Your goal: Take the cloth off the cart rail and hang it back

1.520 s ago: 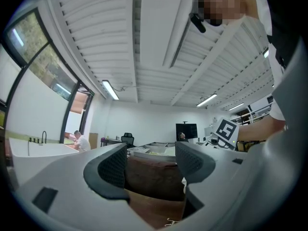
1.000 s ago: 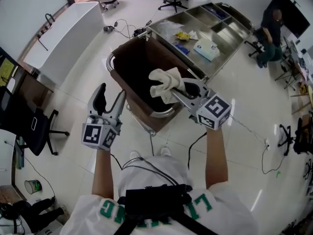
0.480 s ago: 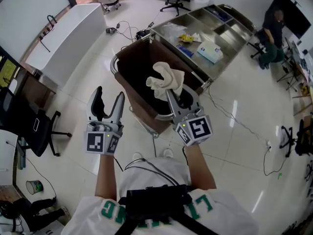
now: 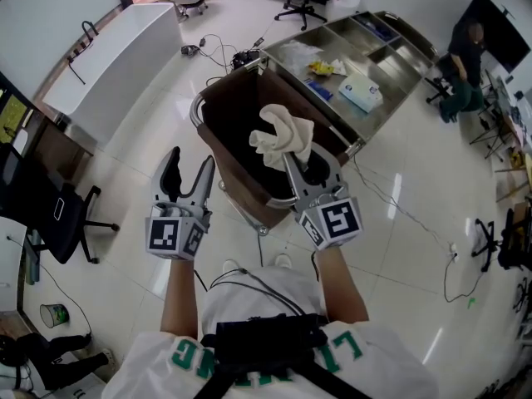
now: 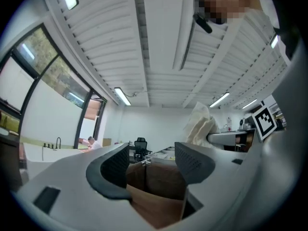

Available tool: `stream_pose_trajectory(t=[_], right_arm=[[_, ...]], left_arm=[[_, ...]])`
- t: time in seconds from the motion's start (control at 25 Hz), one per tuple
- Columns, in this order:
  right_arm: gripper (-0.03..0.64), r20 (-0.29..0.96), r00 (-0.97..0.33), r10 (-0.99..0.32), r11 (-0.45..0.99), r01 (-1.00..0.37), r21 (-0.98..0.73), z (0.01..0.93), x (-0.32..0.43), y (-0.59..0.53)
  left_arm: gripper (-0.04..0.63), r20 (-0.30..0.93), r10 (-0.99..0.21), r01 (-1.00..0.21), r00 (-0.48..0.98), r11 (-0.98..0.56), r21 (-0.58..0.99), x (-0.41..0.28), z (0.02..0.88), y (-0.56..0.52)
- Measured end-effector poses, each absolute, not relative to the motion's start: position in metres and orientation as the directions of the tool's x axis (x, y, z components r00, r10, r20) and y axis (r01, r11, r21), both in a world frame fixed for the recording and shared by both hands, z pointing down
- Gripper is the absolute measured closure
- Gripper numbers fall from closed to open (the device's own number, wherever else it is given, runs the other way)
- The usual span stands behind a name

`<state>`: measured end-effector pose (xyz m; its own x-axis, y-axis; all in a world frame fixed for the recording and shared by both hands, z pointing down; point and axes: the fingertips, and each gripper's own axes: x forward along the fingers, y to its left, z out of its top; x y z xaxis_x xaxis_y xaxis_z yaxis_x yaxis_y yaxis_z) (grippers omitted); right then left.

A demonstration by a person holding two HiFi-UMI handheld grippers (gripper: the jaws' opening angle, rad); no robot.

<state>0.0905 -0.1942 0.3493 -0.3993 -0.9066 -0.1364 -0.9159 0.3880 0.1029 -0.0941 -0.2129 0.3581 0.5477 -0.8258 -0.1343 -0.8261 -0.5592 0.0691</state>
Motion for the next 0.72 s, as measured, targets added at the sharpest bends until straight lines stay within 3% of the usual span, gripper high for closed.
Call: stream_pose_trajectory(t=[0.2,0.52,0.72], right_arm=[[0.503,-0.102,-0.427,-0.898,0.415,-0.902,0.120,0.355,0.085,-0.209],[0.502,0.071,-0.500,-0.863,0.500,-0.826,0.260,0.363,0.066,-0.298],[0.497,0.204,-0.585,-0.785,0.610,-0.672,0.420,0.364,0.026,-0.382]], left_arm=[[0.310,-0.152,-0.829,-0.832,0.537,-0.551,0.062,-0.104,0.365,-0.222],[0.310,-0.121,-0.856,-0.855,0.502,-0.512,0.079,-0.124,0.367,-0.232],[0.310,-0.094,-0.883,-0.883,0.461,-0.467,0.055,-0.153,0.381,-0.239]])
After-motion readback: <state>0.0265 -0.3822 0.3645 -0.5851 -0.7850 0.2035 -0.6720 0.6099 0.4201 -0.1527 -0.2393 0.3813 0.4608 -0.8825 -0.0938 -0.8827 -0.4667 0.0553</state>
